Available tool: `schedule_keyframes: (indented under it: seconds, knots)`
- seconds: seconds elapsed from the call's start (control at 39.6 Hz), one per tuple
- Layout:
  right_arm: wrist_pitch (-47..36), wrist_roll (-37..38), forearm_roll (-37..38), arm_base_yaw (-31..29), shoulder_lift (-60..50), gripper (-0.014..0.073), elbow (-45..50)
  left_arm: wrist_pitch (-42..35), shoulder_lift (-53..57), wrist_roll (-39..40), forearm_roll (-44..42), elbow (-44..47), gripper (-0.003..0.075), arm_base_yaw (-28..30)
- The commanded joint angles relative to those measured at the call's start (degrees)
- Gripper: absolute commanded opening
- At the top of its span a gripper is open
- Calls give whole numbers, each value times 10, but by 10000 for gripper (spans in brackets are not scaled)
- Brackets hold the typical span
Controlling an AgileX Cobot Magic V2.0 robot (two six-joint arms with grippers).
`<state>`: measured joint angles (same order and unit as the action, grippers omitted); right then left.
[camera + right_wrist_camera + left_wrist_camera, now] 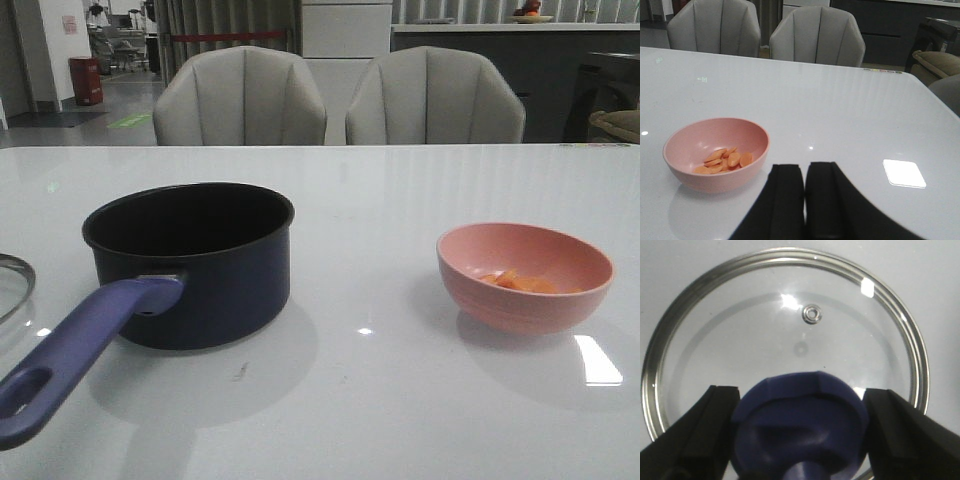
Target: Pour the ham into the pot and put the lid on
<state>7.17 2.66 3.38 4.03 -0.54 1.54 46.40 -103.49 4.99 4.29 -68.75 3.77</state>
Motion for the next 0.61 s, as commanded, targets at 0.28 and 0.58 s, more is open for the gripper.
schedule_keyframes:
  seconds: [0.28,0.58]
  knots:
    - [-44,0,7,-3,-12,181,-3,17,0,0,-9,-15,545,-24]
    - [-44,0,7,-3,-12,181,-3,91,5,0,-38,-68,544,-29]
